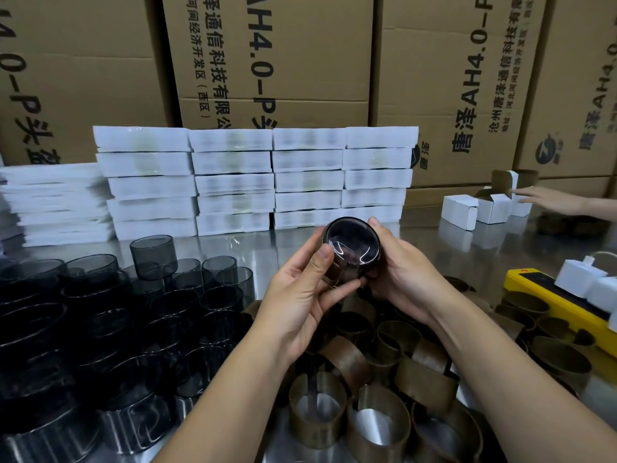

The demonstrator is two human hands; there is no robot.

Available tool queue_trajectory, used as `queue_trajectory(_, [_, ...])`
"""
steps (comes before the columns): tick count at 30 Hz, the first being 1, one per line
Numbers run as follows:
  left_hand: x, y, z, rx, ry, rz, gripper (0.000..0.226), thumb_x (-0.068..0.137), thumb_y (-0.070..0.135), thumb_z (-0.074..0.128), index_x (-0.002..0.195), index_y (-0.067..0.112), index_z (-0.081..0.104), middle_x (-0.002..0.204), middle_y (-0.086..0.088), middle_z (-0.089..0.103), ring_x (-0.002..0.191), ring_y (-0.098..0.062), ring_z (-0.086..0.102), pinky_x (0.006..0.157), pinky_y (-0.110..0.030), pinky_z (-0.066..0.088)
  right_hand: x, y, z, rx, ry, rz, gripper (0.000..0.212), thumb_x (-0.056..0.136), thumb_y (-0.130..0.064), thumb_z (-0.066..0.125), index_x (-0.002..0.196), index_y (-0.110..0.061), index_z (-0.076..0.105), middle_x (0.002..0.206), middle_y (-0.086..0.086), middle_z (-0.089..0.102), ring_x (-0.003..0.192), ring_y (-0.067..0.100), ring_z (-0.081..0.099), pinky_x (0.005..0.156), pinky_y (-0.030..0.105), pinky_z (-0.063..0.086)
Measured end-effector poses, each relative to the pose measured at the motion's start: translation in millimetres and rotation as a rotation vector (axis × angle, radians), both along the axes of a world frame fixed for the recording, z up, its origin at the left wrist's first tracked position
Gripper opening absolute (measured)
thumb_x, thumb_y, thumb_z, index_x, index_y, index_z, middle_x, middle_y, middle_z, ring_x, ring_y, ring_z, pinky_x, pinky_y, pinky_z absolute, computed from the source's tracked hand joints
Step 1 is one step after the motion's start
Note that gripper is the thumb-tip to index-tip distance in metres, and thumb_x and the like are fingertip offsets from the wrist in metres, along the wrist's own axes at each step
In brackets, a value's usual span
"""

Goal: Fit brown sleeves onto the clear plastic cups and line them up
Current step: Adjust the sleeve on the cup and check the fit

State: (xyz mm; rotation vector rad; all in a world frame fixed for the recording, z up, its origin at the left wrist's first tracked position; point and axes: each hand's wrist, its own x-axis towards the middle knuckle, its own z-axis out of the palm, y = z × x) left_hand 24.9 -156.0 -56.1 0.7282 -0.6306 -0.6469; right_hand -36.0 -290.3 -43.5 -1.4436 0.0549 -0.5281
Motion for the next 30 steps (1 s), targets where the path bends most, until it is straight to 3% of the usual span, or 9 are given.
queue_trajectory(6, [0.0,0.6,0.5,-0.020,0.005,-0.015,0.075,0.067,0.024,0.067,0.136,0.003,0.049,0.109,-0.014,0.072,0.089,-0.022,0.073,0.062,-0.027,0.059,-1.5,-0.8,1.0,-0.019,-0.013,0.033,0.045,0.076,-0.059,0.055,0.090,-0.022,0.078,0.086,0.007,0.072,0.071,0.013,0.059,0.052,0.018,0.046])
queue_trajectory(10, [0.9,0.6,1.0,-0.019,0.013,0.020,0.081,0.063,0.029,0.071,0.138,0.011,0.049,0.112,-0.013,0.069,0.099,-0.024,0.067,0.065,-0.027,0.059,-6.4,2.3,4.5,0.004,-0.015,0.035,0.035,0.075,-0.053,0.055,0.068,-0.026,0.076,0.055,-0.006,0.061,0.045,0.003,0.049,0.043,0.016,0.040])
queue_trajectory(11, [1.3,0.8,1.9,-0.024,0.022,0.045,0.080,0.064,0.030,0.072,0.138,0.013,0.049,0.112,-0.010,0.067,0.102,-0.023,0.065,0.066,-0.027,0.058,-7.6,2.2,6.4,0.036,-0.036,0.045,0.030,0.073,-0.050,0.058,0.068,-0.026,0.075,0.053,-0.008,0.056,0.042,0.002,0.045,0.041,0.016,0.037])
queue_trajectory(13, [3.7,1.6,3.3,-0.031,0.064,0.132,0.070,0.071,0.030,0.070,0.137,0.014,0.050,0.113,-0.009,0.070,0.101,-0.020,0.069,0.067,-0.025,0.058,-8.4,-0.1,13.4,0.063,-0.082,0.055,0.030,0.067,-0.043,0.068,0.089,-0.024,0.074,0.062,-0.007,0.053,0.045,0.004,0.039,0.040,0.016,0.035])
queue_trajectory(15, [8.0,2.0,2.9,0.039,0.100,0.279,0.050,0.086,0.026,0.065,0.132,0.013,0.053,0.110,-0.009,0.072,0.094,-0.016,0.072,0.065,-0.023,0.058,-5.7,-5.8,26.1,-0.041,-0.086,-0.035,0.048,0.062,-0.033,0.074,0.108,-0.021,0.066,0.071,-0.005,0.058,0.048,0.005,0.043,0.044,0.016,0.038])
queue_trajectory(19, [12.1,1.2,0.3,0.225,0.097,0.451,0.011,0.098,0.024,0.054,0.104,0.018,0.061,0.091,-0.003,0.070,0.077,-0.009,0.069,0.059,-0.023,0.058,23.1,-19.0,51.8,-0.295,-0.038,-0.307,0.032,0.080,-0.012,0.073,0.107,-0.021,0.061,0.078,-0.001,0.064,0.052,0.001,0.054,0.054,0.016,0.045])
queue_trajectory(21, [11.3,2.6,2.7,0.218,0.115,0.480,0.009,0.099,0.022,0.053,0.094,0.021,0.060,0.077,-0.001,0.069,0.066,-0.009,0.066,0.050,-0.021,0.054,43.5,-29.6,55.1,-0.443,0.042,-0.399,0.029,0.086,-0.010,0.067,0.113,-0.016,0.058,0.084,0.003,0.062,0.060,0.008,0.057,0.057,0.018,0.049])
queue_trajectory(25, [15.1,5.1,4.9,0.201,0.172,0.554,0.012,0.097,0.018,0.053,0.090,0.021,0.062,0.064,0.004,0.065,0.053,-0.004,0.060,0.043,-0.018,0.047,69.0,-57.7,53.7,-0.706,0.290,-0.480,0.027,0.088,-0.010,0.063,0.113,-0.017,0.056,0.095,0.006,0.063,0.075,0.023,0.060,0.076,0.041,0.054])
queue_trajectory(30, [17.2,6.2,3.3,0.192,0.197,0.614,0.015,0.097,0.017,0.050,0.090,0.021,0.063,0.054,0.010,0.061,0.048,-0.001,0.056,0.043,-0.018,0.043,76.0,-80.9,55.0,-0.975,0.524,-0.620,0.028,0.084,-0.012,0.057,0.111,-0.021,0.054,0.089,0.003,0.063,0.080,0.020,0.058,0.063,0.030,0.046])
